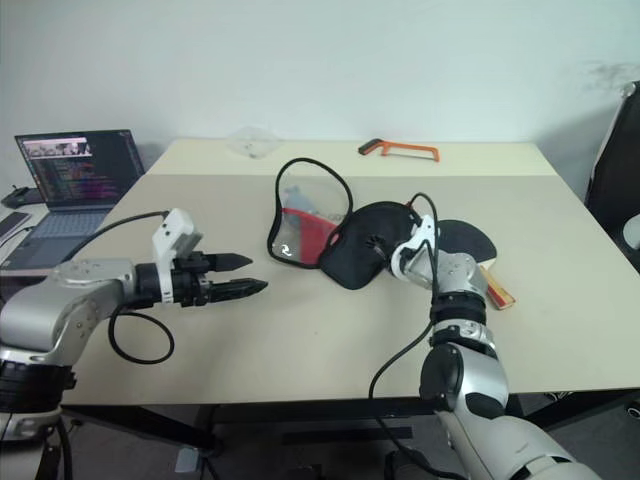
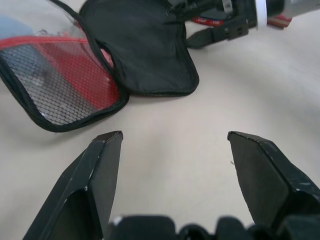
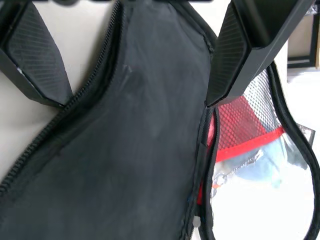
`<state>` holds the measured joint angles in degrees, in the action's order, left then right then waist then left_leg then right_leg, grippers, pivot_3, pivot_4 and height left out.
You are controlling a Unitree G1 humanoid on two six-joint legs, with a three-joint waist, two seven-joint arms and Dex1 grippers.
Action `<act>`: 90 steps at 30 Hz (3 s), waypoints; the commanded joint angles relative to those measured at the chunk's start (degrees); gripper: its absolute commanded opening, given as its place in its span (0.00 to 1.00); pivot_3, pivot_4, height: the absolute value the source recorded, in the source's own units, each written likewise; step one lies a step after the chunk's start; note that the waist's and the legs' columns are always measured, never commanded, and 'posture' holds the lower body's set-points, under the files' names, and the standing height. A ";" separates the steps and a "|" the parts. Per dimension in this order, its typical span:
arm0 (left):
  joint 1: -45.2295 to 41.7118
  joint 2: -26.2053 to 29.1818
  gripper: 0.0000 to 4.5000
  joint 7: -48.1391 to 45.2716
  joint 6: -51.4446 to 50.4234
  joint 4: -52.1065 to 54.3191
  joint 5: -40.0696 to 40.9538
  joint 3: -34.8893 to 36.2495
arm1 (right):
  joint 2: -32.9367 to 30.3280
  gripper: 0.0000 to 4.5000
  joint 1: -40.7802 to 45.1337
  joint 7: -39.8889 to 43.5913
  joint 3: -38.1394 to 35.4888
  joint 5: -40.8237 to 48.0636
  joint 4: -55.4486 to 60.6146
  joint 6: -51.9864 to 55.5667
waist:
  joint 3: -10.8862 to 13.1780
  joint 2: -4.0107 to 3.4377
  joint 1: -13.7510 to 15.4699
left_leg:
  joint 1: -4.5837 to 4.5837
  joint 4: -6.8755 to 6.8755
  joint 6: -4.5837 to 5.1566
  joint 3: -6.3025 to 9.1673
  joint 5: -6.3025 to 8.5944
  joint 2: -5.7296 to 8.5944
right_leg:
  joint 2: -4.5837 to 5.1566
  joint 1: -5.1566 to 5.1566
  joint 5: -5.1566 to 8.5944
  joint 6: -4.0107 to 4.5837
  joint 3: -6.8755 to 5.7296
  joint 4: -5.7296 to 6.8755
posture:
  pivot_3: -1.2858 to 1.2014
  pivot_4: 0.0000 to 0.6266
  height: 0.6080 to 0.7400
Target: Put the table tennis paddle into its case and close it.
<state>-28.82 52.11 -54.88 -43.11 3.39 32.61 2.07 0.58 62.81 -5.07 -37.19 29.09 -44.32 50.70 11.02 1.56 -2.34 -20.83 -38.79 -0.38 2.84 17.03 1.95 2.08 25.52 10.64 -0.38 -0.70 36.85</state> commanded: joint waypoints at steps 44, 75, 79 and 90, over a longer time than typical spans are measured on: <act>0.85 -2.81 0.82 4.30 -0.40 5.00 -1.11 3.97 | -12.72 0.00 12.62 28.95 35.38 -32.33 -32.42 -36.74 | 0.01 0.01 -0.76 | 0.01 0.00 -0.03 -0.02 0.00 -0.07 | -0.05 0.01 -0.01 0.01 0.02 -0.03 | 0.52 0.24 1.00; -1.69 -5.86 0.82 3.85 1.17 2.27 -3.51 1.68 | -15.69 0.84 11.11 30.77 33.44 -30.26 -17.51 -31.16 | 0.01 0.00 -0.59 | 0.00 0.01 -0.03 0.00 0.00 -0.07 | -0.04 0.01 -0.01 0.03 0.00 -0.04 | 0.52 0.24 1.00; -2.31 -6.02 0.82 3.01 1.33 1.61 -4.16 1.27 | -15.66 0.84 3.64 34.00 35.56 -29.25 -0.95 -20.32 | 0.01 0.00 -0.44 | -0.02 0.01 -0.03 0.01 0.00 -0.07 | -0.04 0.02 -0.01 0.02 0.00 -0.01 | 0.52 0.24 1.00; -4.11 -3.01 0.82 -4.75 -0.27 2.16 -1.15 2.58 | -25.16 0.84 -14.81 37.80 43.25 -30.79 34.39 1.60 | 0.01 0.01 0.25 | -0.11 -0.03 -0.04 0.01 0.00 -0.03 | -0.04 0.15 0.01 -0.01 -0.02 0.03 | 0.52 0.24 1.00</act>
<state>-31.79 47.72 -58.17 -43.45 3.94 29.77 2.10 -22.83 47.85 33.43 7.98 -1.11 -12.48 51.87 11.03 1.57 -2.09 -20.93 -38.82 -0.42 2.85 17.03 1.94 2.03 25.67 10.65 -0.39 -0.74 36.87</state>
